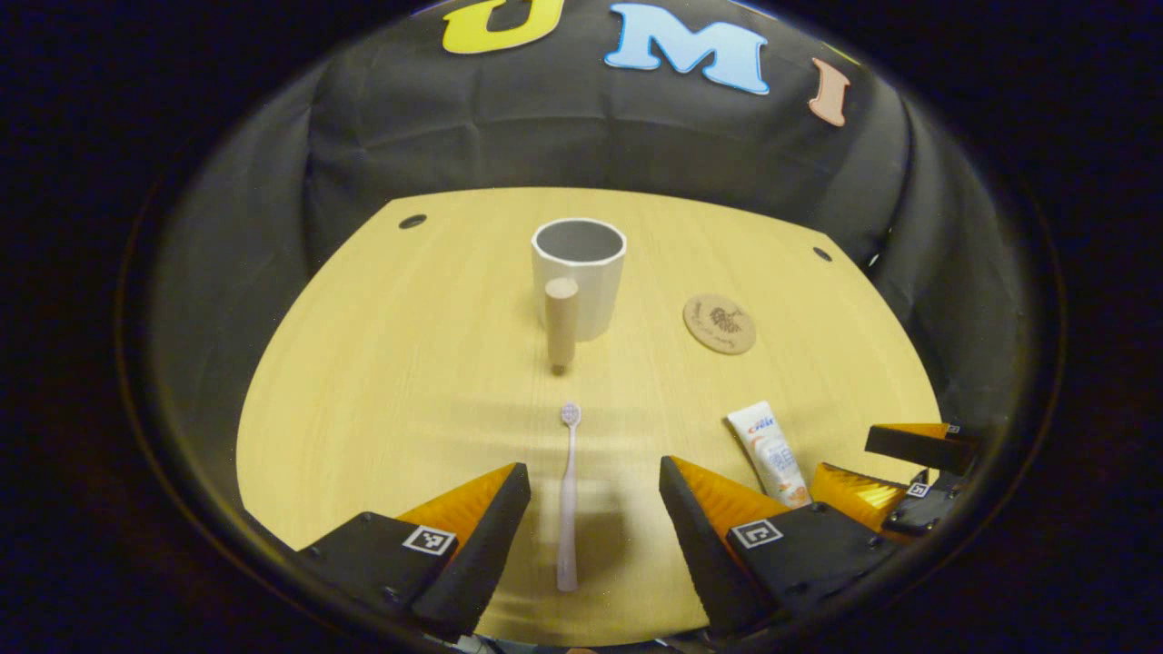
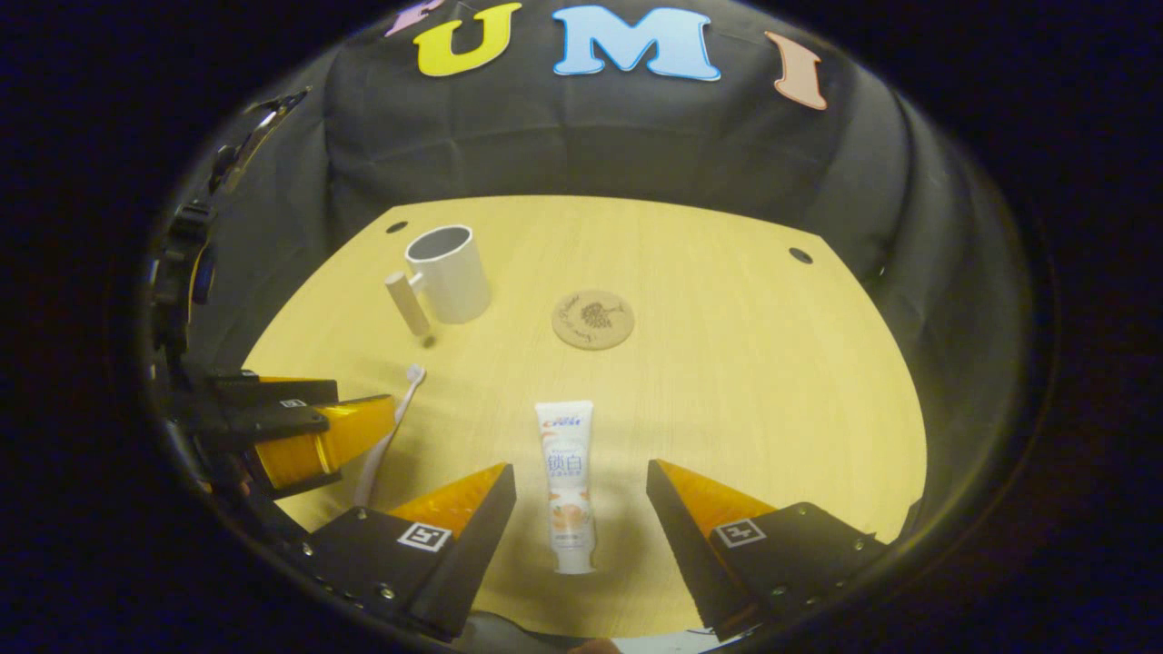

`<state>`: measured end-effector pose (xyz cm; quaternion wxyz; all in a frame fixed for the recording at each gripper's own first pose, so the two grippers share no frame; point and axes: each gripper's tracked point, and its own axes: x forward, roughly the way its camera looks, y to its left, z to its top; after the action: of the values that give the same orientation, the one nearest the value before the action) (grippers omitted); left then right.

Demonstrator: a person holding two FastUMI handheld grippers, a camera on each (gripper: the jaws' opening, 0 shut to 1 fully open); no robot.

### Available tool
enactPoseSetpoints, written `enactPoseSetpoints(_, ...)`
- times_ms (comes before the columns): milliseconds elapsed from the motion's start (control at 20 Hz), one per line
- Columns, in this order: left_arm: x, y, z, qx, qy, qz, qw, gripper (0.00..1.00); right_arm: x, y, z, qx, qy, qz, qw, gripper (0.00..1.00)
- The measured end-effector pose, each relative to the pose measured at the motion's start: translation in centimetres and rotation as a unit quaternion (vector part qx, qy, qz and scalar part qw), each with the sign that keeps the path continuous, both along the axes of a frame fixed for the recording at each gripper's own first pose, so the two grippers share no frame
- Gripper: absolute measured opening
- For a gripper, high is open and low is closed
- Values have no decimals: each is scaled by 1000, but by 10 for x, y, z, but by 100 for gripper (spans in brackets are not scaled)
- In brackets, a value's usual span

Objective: Put the toothbrush and toothpaste on the desktop into the cup, then pick up the cup and place it on the coaster on the desktop.

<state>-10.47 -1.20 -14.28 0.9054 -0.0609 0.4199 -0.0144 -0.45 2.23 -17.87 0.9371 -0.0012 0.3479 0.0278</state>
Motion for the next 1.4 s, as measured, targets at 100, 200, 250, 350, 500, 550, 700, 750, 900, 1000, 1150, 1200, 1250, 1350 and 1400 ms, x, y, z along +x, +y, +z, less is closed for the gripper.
enactPoseSetpoints(100, -11, 1, -8, -2, 40, 0, 999, 100, 0, 3, -8, 5, 19, 6, 1000, 89)
enactPoseSetpoints(200, -17, -1, -12, -10, 67, 3, 998, 100, 2, 5, -17, 10, 36, 11, 999, 89)
enactPoseSetpoints(250, -20, -1, -14, -12, 80, 6, 997, 95, 2, 7, -20, 12, 46, 13, 999, 89)
enactPoseSetpoints(350, -26, -2, -18, -19, 102, 9, 995, 95, 3, 8, -28, 15, 65, 18, 998, 89)
enactPoseSetpoints(500, -33, 0, -22, -18, 132, 9, 991, 95, 5, 8, -41, 17, 98, 23, 995, 89)
enactPoseSetpoints(550, -35, 1, -23, -15, 142, 8, 990, 94, 5, 9, -44, 22, 109, 24, 993, 89)
enactPoseSetpoints(700, -38, 1, -25, -12, 162, 0, 987, 94, 6, 10, -55, 33, 145, 24, 989, 90)
enactPoseSetpoints(750, -37, 2, -26, -10, 167, -4, 986, 94, 9, 10, -57, 37, 154, 23, 987, 90)
enactPoseSetpoints(900, -36, 3, -29, -3, 177, -14, 984, 94, 13, 12, -65, 48, 181, 19, 982, 89)
enactPoseSetpoints(1000, -36, 2, -32, -3, 187, -19, 982, 94, 16, 12, -67, 49, 189, 16, 981, 90)
enactPoseSetpoints(1150, -43, 1, -34, -3, 214, -18, 977, 86, 21, 9, -68, 43, 189, 17, 981, 89)
enactPoseSetpoints(1200, -43, 3, -36, 2, 212, -22, 977, 93, 21, 9, -67, 41, 189, 18, 981, 86)
enactPoseSetpoints(1250, -40, 6, -37, 10, 212, -24, 977, 91, 23, 8, -67, 35, 190, 17, 981, 84)
enactPoseSetpoints(1350, -40, 11, -39, 24, 216, -26, 976, 77, 23, 2, -69, 26, 194, 12, 981, 73)
enactPoseSetpoints(1400, -39, 11, -43, 25, 216, -29, 976, 69, 22, 2, -70, 26, 195, 13, 980, 66)
